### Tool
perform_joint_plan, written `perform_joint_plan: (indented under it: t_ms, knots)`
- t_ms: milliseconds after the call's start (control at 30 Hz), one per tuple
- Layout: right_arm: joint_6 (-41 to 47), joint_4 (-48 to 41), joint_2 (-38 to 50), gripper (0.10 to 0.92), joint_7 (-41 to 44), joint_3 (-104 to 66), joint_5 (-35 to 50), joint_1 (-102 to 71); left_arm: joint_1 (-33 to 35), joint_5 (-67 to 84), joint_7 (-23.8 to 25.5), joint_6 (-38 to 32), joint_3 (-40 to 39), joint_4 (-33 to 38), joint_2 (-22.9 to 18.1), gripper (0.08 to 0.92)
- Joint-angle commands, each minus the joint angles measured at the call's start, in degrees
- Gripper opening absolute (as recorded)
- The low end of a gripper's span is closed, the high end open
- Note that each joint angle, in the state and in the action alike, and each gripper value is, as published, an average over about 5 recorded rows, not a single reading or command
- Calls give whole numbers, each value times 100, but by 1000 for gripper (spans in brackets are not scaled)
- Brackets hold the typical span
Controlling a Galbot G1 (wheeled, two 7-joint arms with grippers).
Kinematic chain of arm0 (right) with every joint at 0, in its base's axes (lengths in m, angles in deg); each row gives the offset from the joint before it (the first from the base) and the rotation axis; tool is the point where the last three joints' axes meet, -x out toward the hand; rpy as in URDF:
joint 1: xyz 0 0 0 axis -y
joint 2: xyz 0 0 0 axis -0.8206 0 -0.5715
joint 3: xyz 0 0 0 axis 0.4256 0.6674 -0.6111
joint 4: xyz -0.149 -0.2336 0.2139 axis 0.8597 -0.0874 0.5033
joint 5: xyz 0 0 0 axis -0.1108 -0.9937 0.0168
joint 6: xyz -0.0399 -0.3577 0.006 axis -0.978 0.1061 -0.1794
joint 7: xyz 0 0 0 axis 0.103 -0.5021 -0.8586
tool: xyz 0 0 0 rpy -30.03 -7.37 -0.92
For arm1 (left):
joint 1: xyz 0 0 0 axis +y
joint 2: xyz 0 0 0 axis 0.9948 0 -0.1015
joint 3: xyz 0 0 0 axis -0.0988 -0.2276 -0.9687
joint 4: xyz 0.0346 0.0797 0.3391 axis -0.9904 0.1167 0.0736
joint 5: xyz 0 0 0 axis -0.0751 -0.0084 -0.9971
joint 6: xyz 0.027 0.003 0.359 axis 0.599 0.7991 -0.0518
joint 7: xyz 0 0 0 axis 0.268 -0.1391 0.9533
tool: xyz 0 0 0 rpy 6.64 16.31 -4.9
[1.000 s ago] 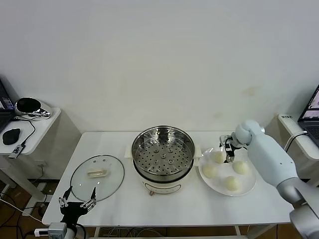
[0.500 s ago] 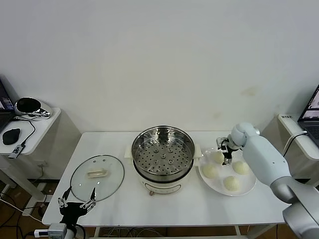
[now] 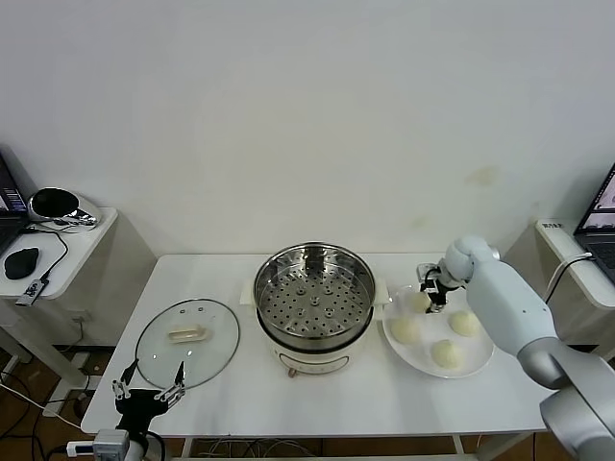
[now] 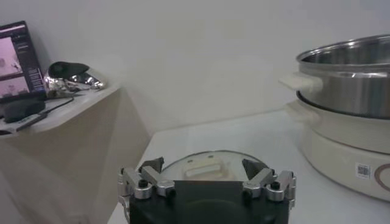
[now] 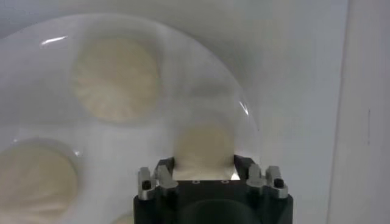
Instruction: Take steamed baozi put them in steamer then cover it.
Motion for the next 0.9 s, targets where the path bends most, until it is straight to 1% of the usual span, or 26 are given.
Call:
perform_joint_plan:
  t_ms: [33,200,333,467,567,667,767,833,900]
  knots:
    - [55,103,88,559,58,54,211,63,-9,-13,3,5,-11,3,-10,823]
    - [239,585,434,552,219,211,648,217,-22,-17,-4,8,-21,-1,4,823]
    - [387,1089,782,551,393,545,1151,573,-36,-51,-29,12,-34,-4,32,823]
    - [626,1641,1064,551,599,1232,2043,1360,-90,-102,-96,16,-28,1,52,823]
    - [783,1917,1085,552,770,1882,2737,2123,-146,-106,-141,62,-23,15,69,823]
    - [793,1850,832,552,1021,2519,3338,2892,-166,-105,-166,124,-19,50,99,823]
    - [488,1431,333,551,1311,2813,3782,3461,-162,-95,-184,143,-15,77,123,823]
    - [-48,1018,-59,551,1480,2833,4011,3666,-161,-89,-201,144,-13,80,125,823]
    - [-790,597,-425,548,1580,2847,4228,3741,-156,-87,-217,143,-7,92,113,823]
